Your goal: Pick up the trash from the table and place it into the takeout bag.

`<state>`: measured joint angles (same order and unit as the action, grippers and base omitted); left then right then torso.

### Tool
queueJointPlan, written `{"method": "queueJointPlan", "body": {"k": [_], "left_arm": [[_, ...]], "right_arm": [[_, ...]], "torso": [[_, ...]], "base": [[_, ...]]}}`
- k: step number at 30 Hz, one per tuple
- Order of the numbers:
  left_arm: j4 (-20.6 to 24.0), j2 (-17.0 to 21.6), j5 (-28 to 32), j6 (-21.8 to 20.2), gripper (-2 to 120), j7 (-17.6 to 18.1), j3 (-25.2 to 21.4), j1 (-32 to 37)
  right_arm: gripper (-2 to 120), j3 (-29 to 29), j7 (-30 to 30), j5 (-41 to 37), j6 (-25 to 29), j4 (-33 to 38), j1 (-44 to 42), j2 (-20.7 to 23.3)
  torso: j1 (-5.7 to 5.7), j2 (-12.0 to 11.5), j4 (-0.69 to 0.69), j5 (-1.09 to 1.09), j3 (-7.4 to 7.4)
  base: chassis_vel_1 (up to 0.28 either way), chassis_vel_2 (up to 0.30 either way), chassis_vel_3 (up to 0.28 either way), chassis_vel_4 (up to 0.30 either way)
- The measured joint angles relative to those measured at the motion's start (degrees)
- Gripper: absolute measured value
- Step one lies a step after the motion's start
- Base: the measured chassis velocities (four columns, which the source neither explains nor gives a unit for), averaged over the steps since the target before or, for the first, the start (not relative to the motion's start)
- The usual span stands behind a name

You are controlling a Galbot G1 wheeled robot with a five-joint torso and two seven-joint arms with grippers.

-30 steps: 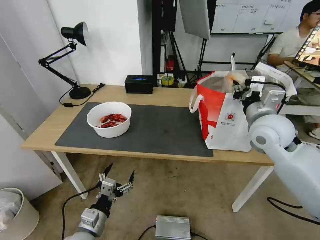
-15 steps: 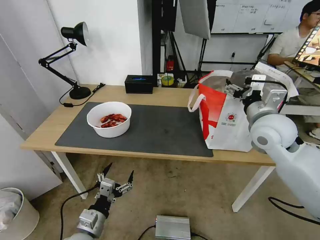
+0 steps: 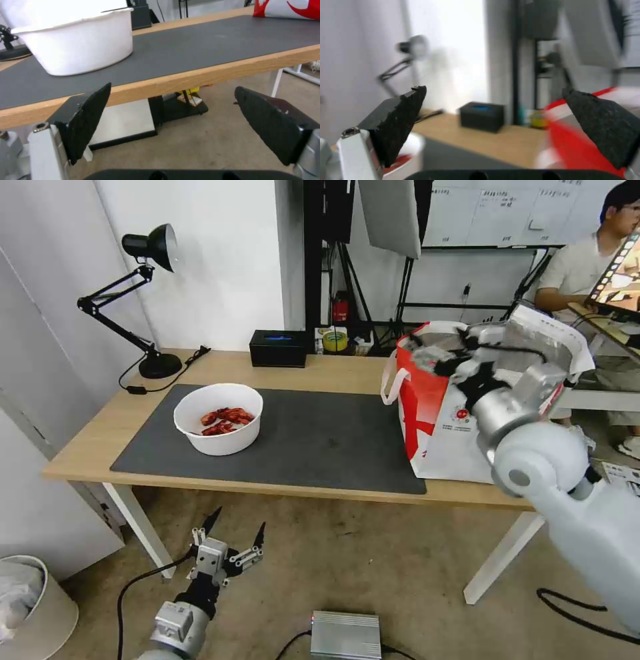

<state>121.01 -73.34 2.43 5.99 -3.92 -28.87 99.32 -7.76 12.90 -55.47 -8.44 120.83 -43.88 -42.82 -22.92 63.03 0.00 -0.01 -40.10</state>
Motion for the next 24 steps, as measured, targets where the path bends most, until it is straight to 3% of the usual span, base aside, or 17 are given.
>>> {"method": "queueJointPlan", "body": {"k": [8,11,24], "left_arm": [[-0.2,0.0,0.1,0.1,100,0.0,-0.1,-0.2],[-0.5,0.1,0.2,0.2,100,-0.1,0.0,-0.6],[-0.7,0.6,0.6,0.2,100,-0.1,0.1,-1.2]], "right_arm": [[100,0.7,-5.7,3.2,4.1,2.0,-7.6,-0.5],[100,0.7,-7.3,8.5,6.6,1.7,-13.4,-0.7],[100,0.3,-7.2,19.1,13.3,-0.5,-30.6,-3.1]], "torso": [[0.0,0.0,0.0,0.0,0.0],[0.0,0.0,-0.01,0.0,0.0],[0.0,0.0,-0.01,0.01,0.0]], "base": [[0.0,0.0,0.0,0.0],[0.0,0.0,0.0,0.0],[0.0,0.0,0.0,0.0]]}}
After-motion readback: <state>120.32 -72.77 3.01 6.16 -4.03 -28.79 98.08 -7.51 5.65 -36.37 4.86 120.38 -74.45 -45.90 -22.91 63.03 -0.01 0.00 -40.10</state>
